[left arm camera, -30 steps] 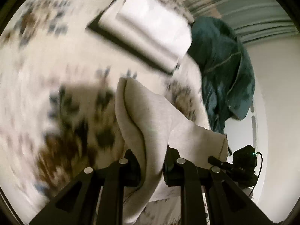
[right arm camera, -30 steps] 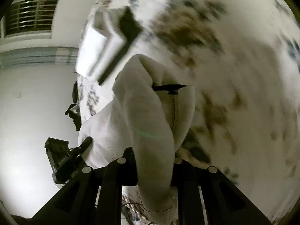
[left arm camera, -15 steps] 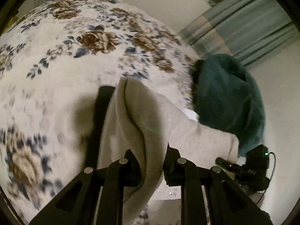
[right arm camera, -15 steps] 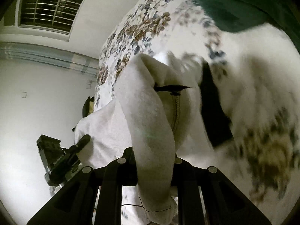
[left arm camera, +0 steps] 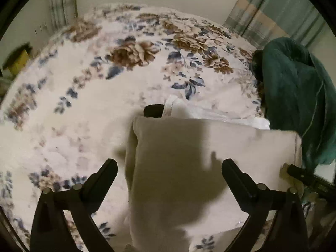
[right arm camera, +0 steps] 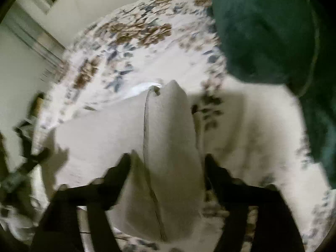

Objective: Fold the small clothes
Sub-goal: 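Lift the folded shirt with both grippers and carry it to the white stack, then lower the folded shirt onto the white stack and open both grippers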

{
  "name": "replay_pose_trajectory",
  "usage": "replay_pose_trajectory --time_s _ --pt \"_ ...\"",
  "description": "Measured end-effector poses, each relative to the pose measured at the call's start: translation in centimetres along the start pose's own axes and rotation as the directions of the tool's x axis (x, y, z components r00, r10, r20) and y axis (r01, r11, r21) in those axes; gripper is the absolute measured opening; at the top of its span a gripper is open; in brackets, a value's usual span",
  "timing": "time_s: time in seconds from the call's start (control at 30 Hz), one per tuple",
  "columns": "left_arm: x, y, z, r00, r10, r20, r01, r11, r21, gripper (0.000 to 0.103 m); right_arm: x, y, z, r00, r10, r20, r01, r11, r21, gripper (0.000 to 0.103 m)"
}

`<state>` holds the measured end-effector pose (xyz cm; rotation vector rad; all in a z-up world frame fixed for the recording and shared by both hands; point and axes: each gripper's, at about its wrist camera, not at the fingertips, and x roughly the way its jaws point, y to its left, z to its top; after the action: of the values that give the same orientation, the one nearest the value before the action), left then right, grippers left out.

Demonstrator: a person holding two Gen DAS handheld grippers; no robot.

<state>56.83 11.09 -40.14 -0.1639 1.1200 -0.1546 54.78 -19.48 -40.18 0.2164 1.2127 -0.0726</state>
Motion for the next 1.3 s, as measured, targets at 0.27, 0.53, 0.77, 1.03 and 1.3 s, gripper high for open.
replay_pose_trajectory --time_s 0.27,0.53,0.77,1.03,1.3 --pt "-2.7 -3.1 -4.2 0.990 0.141 -0.002 -0.141 0.989 0.053 0.102 -4.7 2.9 -5.5 0.976 -0.203 0.076 0.208 0.975 -0.074 0.103" --pt "-11.1 -6.0 -8.0 0.982 0.176 0.072 -0.181 0.982 0.055 0.102 -14.1 2.8 -10.1 0.947 -0.268 0.177 0.284 0.956 -0.074 0.103" --pt "-22.3 -8.6 -12.0 0.972 0.177 0.155 -0.189 0.980 0.060 0.102 -27.3 2.9 -15.2 0.926 -0.258 0.275 0.280 0.959 -0.041 0.103" --pt "-34.7 -10.5 -16.4 0.959 0.171 0.228 -0.192 0.979 0.074 0.102 -43.4 4.2 -22.0 0.885 -0.221 0.410 0.254 0.967 -0.028 0.103" --pt "-44.3 -11.9 -19.8 0.939 0.173 0.298 -0.198 0.979 0.057 0.102 -56.0 4.7 -27.6 0.849 -0.172 0.500 0.221 0.975 -0.039 0.103"
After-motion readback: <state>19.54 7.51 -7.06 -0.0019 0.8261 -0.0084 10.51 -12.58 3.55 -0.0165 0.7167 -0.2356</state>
